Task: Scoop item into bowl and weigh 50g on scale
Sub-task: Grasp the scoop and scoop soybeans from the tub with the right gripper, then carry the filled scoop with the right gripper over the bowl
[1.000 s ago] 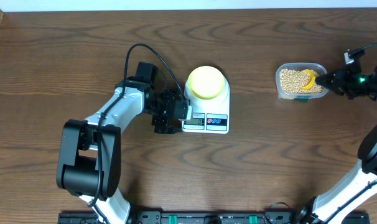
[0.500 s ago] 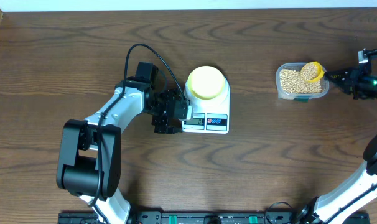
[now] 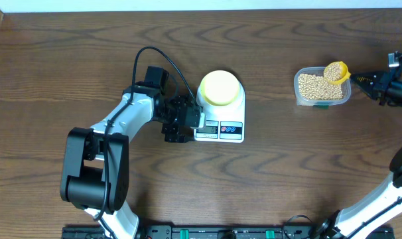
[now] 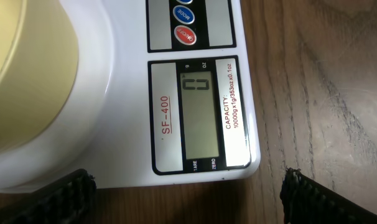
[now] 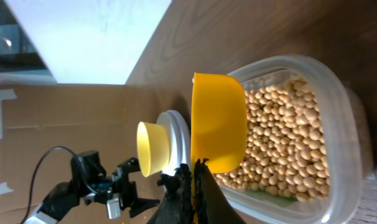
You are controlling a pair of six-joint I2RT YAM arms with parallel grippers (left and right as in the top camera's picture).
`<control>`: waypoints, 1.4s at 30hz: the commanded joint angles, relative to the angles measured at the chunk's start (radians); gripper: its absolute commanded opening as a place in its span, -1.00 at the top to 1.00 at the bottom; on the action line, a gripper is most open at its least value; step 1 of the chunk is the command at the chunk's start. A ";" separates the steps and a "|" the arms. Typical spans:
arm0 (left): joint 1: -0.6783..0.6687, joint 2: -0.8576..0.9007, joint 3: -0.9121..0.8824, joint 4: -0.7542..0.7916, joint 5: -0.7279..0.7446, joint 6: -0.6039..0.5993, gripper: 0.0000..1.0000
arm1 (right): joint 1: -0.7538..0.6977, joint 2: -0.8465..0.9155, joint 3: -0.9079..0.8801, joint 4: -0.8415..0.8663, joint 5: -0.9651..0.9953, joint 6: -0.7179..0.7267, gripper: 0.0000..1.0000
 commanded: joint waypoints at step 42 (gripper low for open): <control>-0.001 0.020 -0.010 -0.003 0.017 0.016 -0.95 | 0.124 0.011 -0.006 -0.049 -0.377 -0.060 0.98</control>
